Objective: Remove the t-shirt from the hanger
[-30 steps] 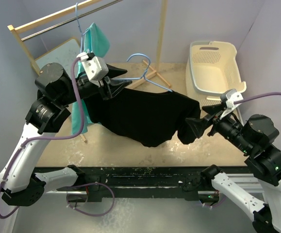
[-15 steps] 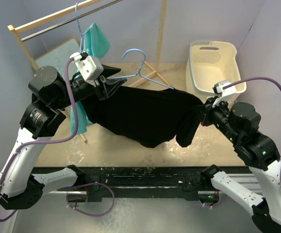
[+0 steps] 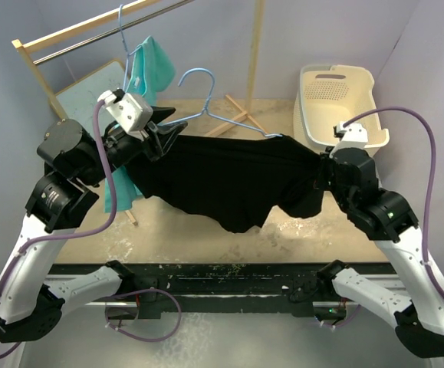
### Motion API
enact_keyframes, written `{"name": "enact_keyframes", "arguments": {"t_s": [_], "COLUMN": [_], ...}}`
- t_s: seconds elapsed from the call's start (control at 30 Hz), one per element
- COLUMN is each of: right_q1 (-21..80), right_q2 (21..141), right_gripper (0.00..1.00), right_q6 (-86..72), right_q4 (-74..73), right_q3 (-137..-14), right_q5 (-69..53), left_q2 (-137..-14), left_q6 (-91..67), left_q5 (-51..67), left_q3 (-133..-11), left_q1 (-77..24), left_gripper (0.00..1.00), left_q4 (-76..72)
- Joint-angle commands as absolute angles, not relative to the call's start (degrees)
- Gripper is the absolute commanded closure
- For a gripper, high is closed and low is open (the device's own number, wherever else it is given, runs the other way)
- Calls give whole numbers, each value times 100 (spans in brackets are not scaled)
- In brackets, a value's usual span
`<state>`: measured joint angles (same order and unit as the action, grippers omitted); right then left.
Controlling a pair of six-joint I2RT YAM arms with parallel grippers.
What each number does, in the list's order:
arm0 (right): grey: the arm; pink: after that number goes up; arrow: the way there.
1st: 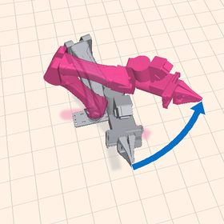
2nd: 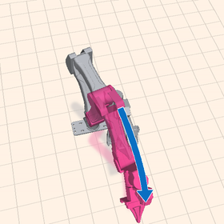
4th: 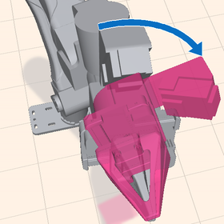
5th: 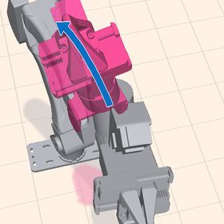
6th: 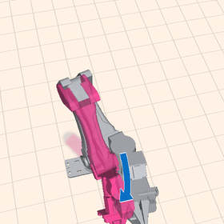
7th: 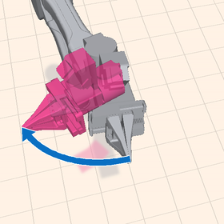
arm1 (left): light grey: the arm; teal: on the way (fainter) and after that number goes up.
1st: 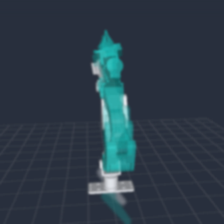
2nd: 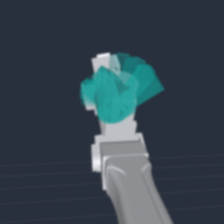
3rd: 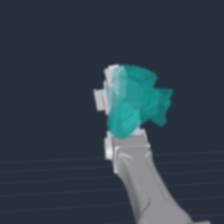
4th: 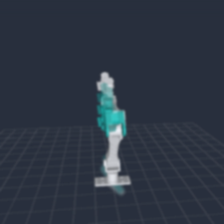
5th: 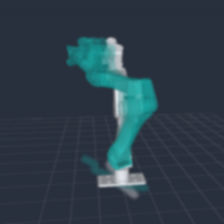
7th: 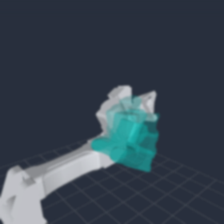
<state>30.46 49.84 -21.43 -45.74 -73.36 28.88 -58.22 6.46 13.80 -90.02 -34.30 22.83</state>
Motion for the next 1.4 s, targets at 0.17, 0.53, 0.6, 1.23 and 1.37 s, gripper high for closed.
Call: {"name": "enact_keyframes", "arguments": {"t_s": [0.17, 0.53, 0.6, 1.23, 1.37], "right_q1": [2859, 2616, 2608, 2606, 2610], "right_q2": [5383, 5558, 5563, 3815, 3435], "right_gripper": [100, 100, 100, 66, 41], "right_q6": [-2158, -2084, -2064, -1305, -1332], "right_q4": [-4835, -4694, -4649, -3707, -4190], "right_q3": [-6965, -6891, -6879, -7442, -7993], "right_q5": [3163, 2899, 2790, -119, -424], "left_q2": [-5160, -4875, -4822, -6160, -6666], "left_q6": [719, 936, 941, -37, -98], "left_q5": [439, 59, 13, 1067, 1372], "left_q3": [-9122, -9102, -9076, -8284, -8339], "left_q1": [-3366, -3362, -3365, -3366, -3362], "left_gripper": [100, 100, 100, 100, 100], "left_q4": [1285, 1397, 1382, 256, 243]}}
